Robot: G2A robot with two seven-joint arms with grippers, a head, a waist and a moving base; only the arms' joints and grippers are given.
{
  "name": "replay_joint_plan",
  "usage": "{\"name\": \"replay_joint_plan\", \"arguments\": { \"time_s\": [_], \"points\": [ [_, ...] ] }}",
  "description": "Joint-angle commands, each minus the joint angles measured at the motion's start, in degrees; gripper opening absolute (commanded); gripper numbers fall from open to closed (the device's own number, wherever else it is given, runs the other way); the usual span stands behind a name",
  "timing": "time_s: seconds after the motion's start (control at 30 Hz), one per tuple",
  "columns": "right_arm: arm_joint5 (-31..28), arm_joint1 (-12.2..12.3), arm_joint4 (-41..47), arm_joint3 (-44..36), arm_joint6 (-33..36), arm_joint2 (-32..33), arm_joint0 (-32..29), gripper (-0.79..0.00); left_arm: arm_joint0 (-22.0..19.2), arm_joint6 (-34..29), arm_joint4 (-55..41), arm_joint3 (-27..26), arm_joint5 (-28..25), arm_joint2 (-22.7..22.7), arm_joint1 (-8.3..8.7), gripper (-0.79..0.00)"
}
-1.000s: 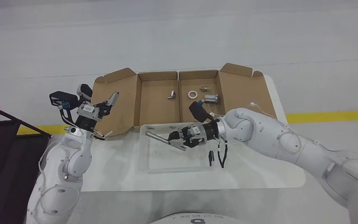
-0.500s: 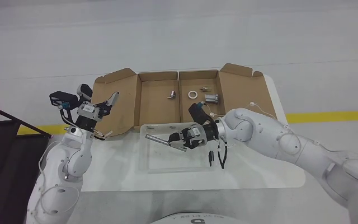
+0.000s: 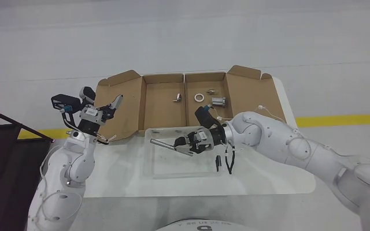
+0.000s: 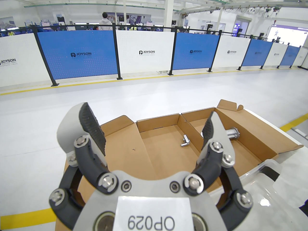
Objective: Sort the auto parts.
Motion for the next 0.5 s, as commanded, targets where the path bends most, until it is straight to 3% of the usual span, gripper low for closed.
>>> {"name": "replay_joint_plan", "arguments": {
  "time_s": [0.0,0.1,0.27,0.47],
  "points": [
    [0.00,0.00,0.00,0.00,0.00,0.00,0.00,-0.785,0.01,-0.06,-0.22,-0.16,-0.51,0.18,-0.02,0.000],
    [0.00,0.00,0.00,0.00,0.00,0.00,0.00,-0.785,0.34,-1.45,-2.46,0.20,-5.32,0.28,0.03,0.000],
    [0.00,0.00,0.00,0.00,0.00,0.00,0.00,-0.785,-0.74,-8.96,-19.64,5.22,-19.20,-1.53,0.43,0.000],
    [0.00,0.00,0.00,0.00,0.00,0.00,0.00,-0.785,-2.89,-16.84,-32.67,9.06,-27.24,-1.67,0.81,0.000]
  ]
}}
